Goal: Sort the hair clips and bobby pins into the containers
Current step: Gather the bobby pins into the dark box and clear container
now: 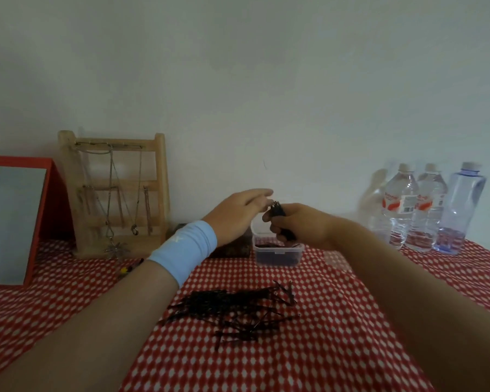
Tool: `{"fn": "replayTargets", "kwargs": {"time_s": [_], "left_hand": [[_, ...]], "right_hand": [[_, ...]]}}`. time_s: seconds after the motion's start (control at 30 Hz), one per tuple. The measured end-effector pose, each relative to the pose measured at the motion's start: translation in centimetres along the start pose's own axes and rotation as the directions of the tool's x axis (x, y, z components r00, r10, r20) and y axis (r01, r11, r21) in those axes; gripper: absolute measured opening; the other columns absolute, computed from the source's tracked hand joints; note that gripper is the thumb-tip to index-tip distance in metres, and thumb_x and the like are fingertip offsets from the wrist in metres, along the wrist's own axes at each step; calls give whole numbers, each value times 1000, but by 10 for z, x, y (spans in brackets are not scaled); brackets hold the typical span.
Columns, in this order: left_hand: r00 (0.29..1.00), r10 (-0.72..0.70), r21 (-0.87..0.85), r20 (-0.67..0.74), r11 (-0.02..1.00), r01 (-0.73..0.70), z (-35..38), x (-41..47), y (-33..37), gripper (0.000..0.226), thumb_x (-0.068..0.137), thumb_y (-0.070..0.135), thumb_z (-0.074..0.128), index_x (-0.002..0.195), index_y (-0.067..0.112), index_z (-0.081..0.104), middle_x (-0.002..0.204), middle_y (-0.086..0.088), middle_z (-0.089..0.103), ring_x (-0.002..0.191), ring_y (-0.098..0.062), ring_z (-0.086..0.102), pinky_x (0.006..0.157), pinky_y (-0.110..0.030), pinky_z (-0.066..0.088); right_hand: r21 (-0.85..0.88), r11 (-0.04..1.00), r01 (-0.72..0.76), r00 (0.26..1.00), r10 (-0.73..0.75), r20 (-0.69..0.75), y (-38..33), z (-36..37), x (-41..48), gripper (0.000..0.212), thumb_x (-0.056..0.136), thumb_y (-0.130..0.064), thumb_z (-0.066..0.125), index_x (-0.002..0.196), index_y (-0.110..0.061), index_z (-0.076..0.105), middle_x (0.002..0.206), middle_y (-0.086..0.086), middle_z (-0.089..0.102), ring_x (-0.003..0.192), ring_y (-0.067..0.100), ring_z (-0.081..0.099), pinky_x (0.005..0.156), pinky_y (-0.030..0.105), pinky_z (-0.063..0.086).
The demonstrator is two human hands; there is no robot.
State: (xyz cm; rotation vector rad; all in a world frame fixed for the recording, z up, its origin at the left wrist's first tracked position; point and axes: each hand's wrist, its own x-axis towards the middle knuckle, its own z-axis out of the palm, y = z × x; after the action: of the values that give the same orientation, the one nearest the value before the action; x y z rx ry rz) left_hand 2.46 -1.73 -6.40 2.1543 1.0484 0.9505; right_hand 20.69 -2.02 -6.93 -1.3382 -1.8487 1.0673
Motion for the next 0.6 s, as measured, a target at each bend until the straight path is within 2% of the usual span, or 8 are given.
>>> {"fn": "replayTargets", "kwargs": {"time_s": [0.03,0.1,0.2,0.3,0.4,0.5,0.6], "left_hand": [[1000,2,8,-20,1000,-2,-1,9,-4,40,103,37,36,137,25,52,136,5,59,124,-9,53,113,-38,36],[999,10,139,-51,990,-2,0,25,-11,40,102,36,37,136,23,54,137,4,58,127,-13,52,114,-35,34],[999,-20,278,-44,960,31,4,39,-24,37,103,32,38,136,24,54,139,5,57,129,-14,49,110,-28,33],[999,-50,299,-17,953,53,11,49,-39,36,103,25,39,135,24,56,136,6,59,126,-12,51,109,-26,35],[998,-62,344,17,937,52,16,54,-50,37,103,18,38,136,21,55,137,5,58,126,-12,52,106,-22,35],[997,-69,412,30,910,51,20,57,-59,37,103,18,39,136,23,55,139,4,57,126,-14,52,106,-25,36],[997,-63,455,35,889,40,25,56,-68,37,103,20,39,135,26,56,138,3,57,123,-16,54,106,-31,41]], "right_hand": [[-136,991,-4,1000,2,-14,1,-8,6,18,104,-8,42,111,-10,58,74,3,50,62,15,49,59,27,43],[-438,899,-22,1000,10,-30,4,-21,18,18,103,-9,43,106,-15,59,78,1,53,67,15,52,63,25,44],[-682,730,-45,998,55,-8,12,-29,36,20,103,-9,42,106,-20,58,92,-2,58,85,17,56,74,27,43],[-775,631,-24,997,70,26,20,-27,49,25,103,-11,43,115,-20,64,109,0,60,97,17,56,82,27,41],[-810,587,0,999,44,32,30,-19,63,26,103,-17,49,123,-16,65,121,3,65,103,21,61,90,32,48],[-803,595,33,999,5,45,41,-15,75,35,96,-23,62,132,-20,63,126,1,68,107,18,63,95,29,49],[-755,654,55,998,-51,29,41,-24,75,45,89,-24,73,132,-21,63,116,-6,72,100,10,64,92,24,48]]}}
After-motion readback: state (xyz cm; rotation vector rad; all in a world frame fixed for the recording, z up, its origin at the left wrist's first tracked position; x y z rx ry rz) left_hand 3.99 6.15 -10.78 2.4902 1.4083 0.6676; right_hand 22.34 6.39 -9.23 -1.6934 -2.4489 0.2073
